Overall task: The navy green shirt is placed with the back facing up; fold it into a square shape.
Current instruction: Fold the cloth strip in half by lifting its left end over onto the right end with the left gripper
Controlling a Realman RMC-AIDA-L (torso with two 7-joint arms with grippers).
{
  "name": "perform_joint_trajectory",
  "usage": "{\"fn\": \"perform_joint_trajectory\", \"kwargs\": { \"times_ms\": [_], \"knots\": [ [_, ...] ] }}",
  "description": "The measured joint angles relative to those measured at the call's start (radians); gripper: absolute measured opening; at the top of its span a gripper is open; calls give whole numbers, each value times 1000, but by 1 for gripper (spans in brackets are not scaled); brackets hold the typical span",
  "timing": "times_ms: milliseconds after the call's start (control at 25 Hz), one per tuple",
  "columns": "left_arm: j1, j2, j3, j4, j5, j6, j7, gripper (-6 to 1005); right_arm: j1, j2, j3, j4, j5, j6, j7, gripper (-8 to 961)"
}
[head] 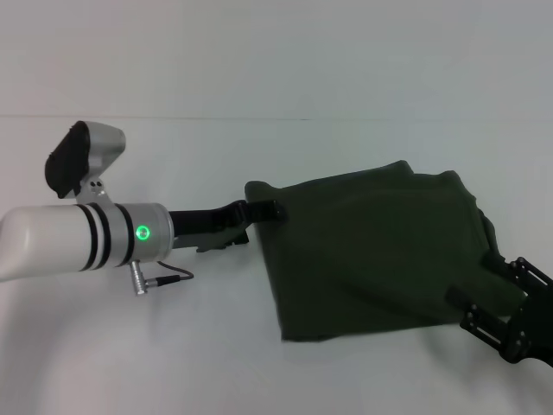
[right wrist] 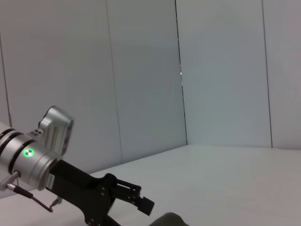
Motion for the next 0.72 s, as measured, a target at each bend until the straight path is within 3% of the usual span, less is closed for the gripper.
{"fn": "perform_joint_trajectory", "kwargs": {
  "times_ms": [720],
  "knots": [
    [-43, -6, 55, -92, -7, -34, -2, 938, 10, 0, -1, 1, 0, -25, 6, 771]
  ]
}}
